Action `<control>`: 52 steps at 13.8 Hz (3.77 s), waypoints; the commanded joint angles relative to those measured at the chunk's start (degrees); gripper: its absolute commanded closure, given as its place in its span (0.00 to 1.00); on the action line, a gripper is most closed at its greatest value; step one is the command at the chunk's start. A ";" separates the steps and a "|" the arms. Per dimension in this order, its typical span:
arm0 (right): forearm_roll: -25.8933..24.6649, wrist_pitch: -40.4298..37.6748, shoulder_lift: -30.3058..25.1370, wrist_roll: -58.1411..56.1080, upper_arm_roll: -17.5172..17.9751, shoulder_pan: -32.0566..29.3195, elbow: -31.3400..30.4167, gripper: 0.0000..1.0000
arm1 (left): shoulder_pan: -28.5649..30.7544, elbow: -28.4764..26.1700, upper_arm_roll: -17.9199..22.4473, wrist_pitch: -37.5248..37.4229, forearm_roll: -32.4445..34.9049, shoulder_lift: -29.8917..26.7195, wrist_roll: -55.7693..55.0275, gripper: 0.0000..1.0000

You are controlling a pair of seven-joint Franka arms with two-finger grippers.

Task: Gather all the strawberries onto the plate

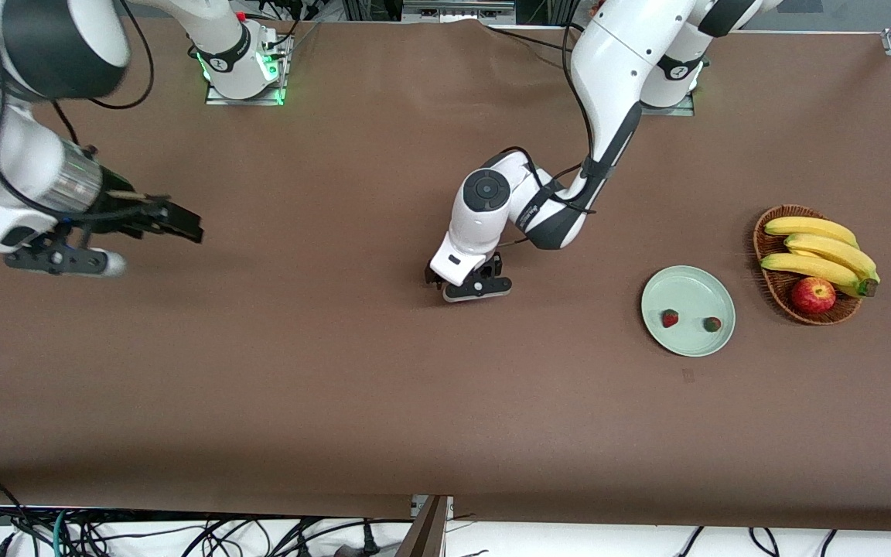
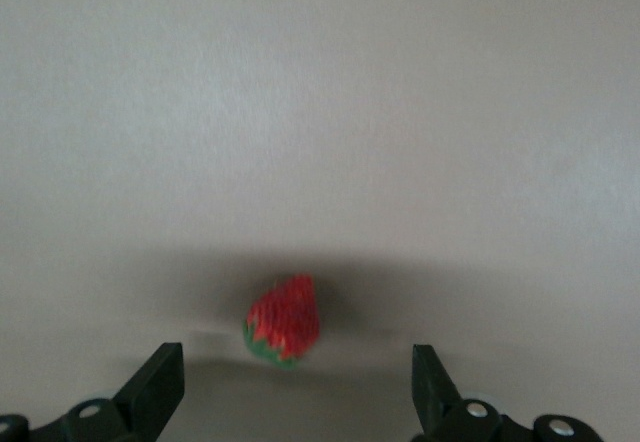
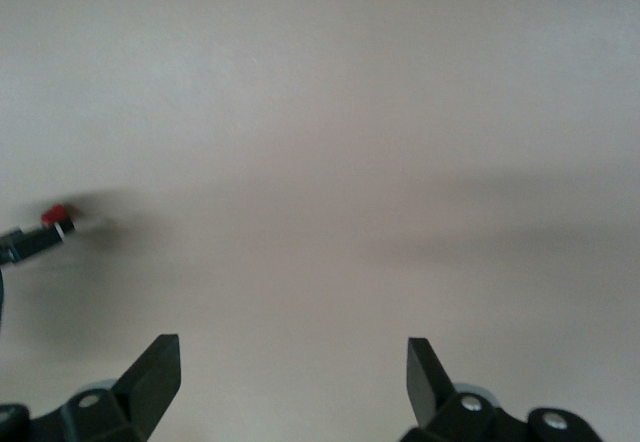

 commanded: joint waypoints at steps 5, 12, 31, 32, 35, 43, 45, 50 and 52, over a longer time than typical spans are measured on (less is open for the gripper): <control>-6.19 4.30 -12.49 -1.54 18.81 -17.01 -14.65 0.00 | -0.12 3.56 0.27 -0.57 5.69 3.02 -0.73 0.47; -8.75 6.34 -12.76 -2.33 20.07 -17.47 -15.37 0.00 | 0.23 3.03 -0.09 -3.55 3.40 2.40 -1.26 0.97; -10.50 6.43 -7.93 -3.64 19.28 -18.61 -7.99 0.00 | 35.99 -6.87 -0.09 -31.91 4.28 -10.51 74.93 0.91; -10.42 6.34 -7.84 -4.95 19.02 -19.05 -7.99 0.00 | 37.40 -9.86 -0.35 -28.30 4.19 -11.04 74.94 0.87; -10.15 7.30 -6.88 -5.85 18.93 -21.68 -7.99 0.00 | 37.59 -11.21 -0.35 -26.41 3.75 -11.40 74.59 0.01; -9.19 7.30 -6.61 -5.93 18.93 -22.48 -7.99 0.00 | 37.15 -4.64 -0.61 -36.14 3.31 -23.25 73.19 0.00; -9.19 7.30 -6.61 -5.93 18.93 -22.40 -7.99 0.00 | 37.15 1.94 -0.61 -43.69 0.26 -25.01 71.00 0.00; -9.27 7.30 -6.61 -5.93 18.93 -22.48 -7.99 0.00 | 36.80 16.46 -0.88 -61.37 -0.20 -25.81 68.37 0.00; -9.27 7.30 -6.61 -6.02 18.93 -22.48 -7.99 0.00 | 36.19 15.53 -0.18 -62.19 -0.73 -30.88 61.62 0.00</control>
